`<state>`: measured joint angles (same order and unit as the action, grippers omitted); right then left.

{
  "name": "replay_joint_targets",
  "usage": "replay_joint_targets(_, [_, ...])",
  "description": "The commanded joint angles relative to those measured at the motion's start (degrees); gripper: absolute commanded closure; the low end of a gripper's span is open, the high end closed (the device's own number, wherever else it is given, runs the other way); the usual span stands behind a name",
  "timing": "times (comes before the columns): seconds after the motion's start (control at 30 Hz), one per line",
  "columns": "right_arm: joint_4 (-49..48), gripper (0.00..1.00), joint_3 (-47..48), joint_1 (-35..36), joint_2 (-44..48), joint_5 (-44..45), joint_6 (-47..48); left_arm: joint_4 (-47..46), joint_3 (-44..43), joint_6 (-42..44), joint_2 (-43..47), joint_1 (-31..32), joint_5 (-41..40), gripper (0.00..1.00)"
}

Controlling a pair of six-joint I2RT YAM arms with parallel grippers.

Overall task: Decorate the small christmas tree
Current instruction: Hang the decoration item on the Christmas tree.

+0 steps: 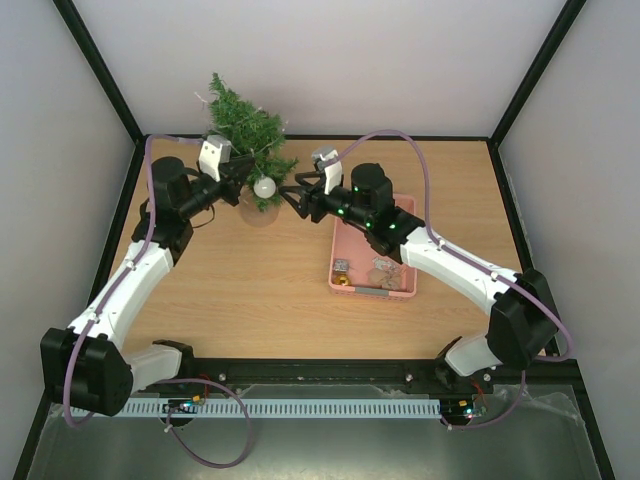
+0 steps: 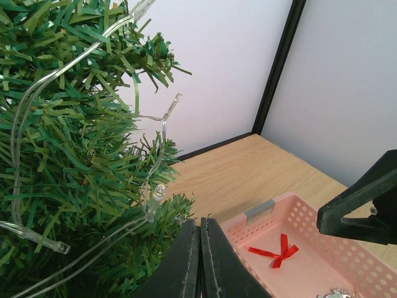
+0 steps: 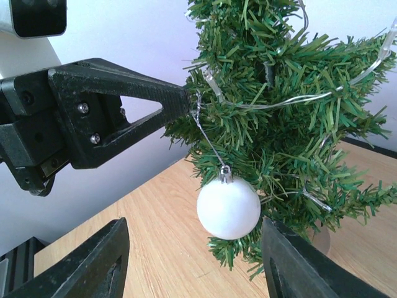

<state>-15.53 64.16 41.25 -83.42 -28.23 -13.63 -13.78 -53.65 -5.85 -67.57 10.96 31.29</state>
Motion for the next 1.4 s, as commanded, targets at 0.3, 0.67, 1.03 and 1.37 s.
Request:
replay_joint_targets(0.3, [-1.6, 0.49, 5.5, -0.1, -4.1, -1.2, 6.0, 2.9, -2.6, 0.4, 4.2, 0.4, 8.5, 0.98])
replay_joint_targets(0.67, [-6.5, 0.33, 3.0, 3.4, -7.2, -2.3, 4.1, 2.2, -1.9, -2.5, 6.1, 0.9, 11.6, 0.98])
replay_joint_targets(1.03, [-11.5, 0.46, 2.5, 4.1, -9.6, -2.8, 4.6, 0.0, -2.5, -5.6, 7.2, 1.3, 11.8, 0.98])
replay_joint_targets(1.37, [-12.1, 0.36, 0.5, 4.0, -9.2, -2.8, 4.9, -1.8, -2.8, -7.6, 7.1, 1.3, 12.2, 0.98])
